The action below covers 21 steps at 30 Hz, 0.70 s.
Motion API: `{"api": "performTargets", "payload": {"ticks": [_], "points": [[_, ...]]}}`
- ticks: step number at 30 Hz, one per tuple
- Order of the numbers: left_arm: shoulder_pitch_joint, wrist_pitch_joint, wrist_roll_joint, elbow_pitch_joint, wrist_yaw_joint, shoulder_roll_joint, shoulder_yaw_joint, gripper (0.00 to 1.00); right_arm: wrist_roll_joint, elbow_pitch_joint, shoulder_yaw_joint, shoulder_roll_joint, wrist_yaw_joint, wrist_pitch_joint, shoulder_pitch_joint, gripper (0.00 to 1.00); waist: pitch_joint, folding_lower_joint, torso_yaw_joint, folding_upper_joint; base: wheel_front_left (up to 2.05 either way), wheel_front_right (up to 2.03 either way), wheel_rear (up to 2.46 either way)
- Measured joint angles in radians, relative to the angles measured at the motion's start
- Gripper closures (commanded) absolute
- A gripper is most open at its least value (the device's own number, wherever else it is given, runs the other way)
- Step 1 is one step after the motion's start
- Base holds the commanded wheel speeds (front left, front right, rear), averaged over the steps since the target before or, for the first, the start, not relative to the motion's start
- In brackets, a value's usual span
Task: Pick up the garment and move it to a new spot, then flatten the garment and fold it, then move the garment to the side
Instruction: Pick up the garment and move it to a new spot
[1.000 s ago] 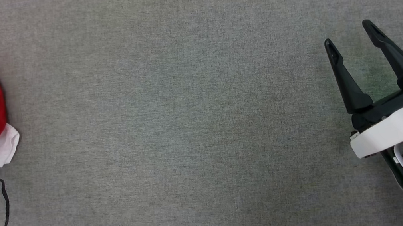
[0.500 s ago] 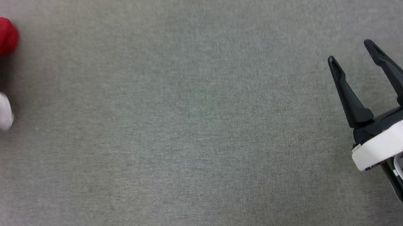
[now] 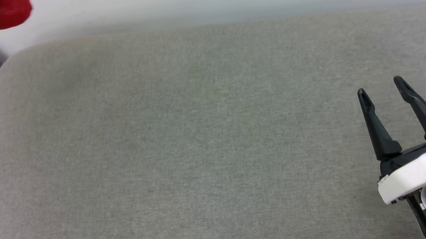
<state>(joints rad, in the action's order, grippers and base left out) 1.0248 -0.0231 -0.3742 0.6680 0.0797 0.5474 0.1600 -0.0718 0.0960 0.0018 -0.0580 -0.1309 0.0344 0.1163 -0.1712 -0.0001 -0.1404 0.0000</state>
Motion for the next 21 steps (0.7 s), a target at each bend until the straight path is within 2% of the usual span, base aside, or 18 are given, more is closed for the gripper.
{"api": "performTargets", "payload": {"ticks": [6,16,21], "points": [[-0.005,-0.021,-0.011,-0.03,0.017,-0.111,0.063,1.0,-0.007,0.002,-0.008,0.004,0.0,-0.008,-0.027,0.0,0.04,0.0,0.066,0.0,0.0,0.0,0.0],[-0.085,-0.006,-0.062,-0.094,0.044,-0.314,0.235,1.0,-0.041,0.013,-0.018,0.006,0.0,-0.018,-0.065,0.0,0.067,0.0,0.225,0.0,0.0,0.0,0.0],[-0.144,-0.005,-0.107,-0.134,0.049,-0.366,0.305,1.0,-0.052,0.017,-0.03,0.006,0.0,-0.017,-0.065,0.0,0.04,-0.0001,0.286,0.0,0.0,0.0,0.0]]}}
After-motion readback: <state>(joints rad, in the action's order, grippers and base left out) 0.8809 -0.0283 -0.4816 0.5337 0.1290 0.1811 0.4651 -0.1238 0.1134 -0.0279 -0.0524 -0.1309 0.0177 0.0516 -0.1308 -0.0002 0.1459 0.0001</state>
